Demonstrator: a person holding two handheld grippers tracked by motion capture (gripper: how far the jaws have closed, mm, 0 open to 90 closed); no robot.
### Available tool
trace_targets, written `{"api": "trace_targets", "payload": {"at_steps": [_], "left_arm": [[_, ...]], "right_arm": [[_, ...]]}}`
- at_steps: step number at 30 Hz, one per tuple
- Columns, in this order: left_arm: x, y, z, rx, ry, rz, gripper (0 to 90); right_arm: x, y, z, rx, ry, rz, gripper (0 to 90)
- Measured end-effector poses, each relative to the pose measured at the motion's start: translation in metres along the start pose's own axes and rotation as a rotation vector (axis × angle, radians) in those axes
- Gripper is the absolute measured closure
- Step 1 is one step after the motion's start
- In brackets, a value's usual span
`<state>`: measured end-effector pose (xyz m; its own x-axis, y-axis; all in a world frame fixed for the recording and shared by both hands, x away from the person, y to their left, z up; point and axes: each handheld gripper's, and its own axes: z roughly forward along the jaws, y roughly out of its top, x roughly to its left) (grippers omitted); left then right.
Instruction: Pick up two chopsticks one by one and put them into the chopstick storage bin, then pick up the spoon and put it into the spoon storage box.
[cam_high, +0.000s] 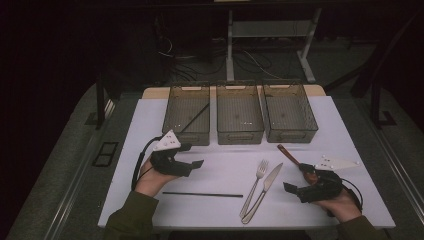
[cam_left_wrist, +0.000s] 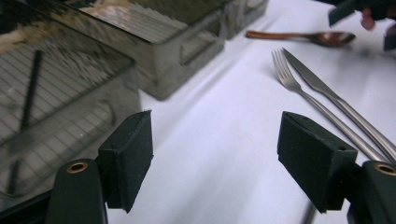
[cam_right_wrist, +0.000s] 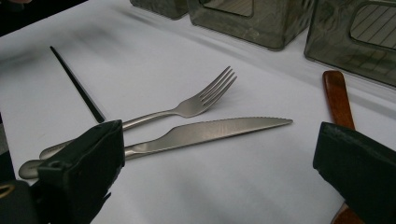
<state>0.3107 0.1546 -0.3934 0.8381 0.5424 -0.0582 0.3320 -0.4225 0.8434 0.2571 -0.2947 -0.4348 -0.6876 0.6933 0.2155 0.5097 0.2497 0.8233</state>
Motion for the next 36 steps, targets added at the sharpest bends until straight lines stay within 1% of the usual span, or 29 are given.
{"api": "trace_targets", "payload": {"at_steps": [10,14,17,21,23,26,28,30,33,36], "left_arm": [[-0.020,-0.019,0.000,0.029,-0.045,0.016,26.1],[-0.028,-0.026,-0.002,0.044,-0.059,0.032,26.3],[-0.032,-0.032,-0.004,0.041,-0.073,0.035,26.7],[-0.037,-0.038,-0.008,0.043,-0.090,0.043,30.0],[-0.038,-0.040,-0.010,0.047,-0.099,0.053,33.3],[-0.038,-0.042,-0.011,0.046,-0.113,0.053,38.3],[-0.039,-0.041,-0.010,0.042,-0.130,0.056,42.6],[-0.042,-0.039,-0.006,0.040,-0.158,0.064,47.4],[-0.049,-0.036,0.003,0.055,-0.201,0.094,54.2],[-0.055,-0.031,0.013,0.060,-0.230,0.107,59.6]], "right_arm": [[0.000,0.000,-0.001,-0.004,-0.003,-0.005,2.4],[0.001,0.000,-0.001,-0.003,-0.002,-0.007,2.4],[0.001,0.000,-0.001,-0.004,-0.003,-0.005,2.5],[0.000,0.000,0.000,-0.003,-0.004,-0.007,2.4],[0.000,0.000,0.000,-0.001,-0.004,-0.004,2.4],[0.001,0.000,-0.001,0.000,-0.004,-0.004,2.4],[0.001,0.000,0.000,-0.002,-0.003,-0.006,2.4],[0.001,0.000,0.000,0.001,-0.003,-0.008,2.5],[0.001,0.000,0.000,-0.001,-0.004,-0.006,2.5],[0.001,0.001,0.000,-0.002,-0.004,-0.010,2.4]]}}
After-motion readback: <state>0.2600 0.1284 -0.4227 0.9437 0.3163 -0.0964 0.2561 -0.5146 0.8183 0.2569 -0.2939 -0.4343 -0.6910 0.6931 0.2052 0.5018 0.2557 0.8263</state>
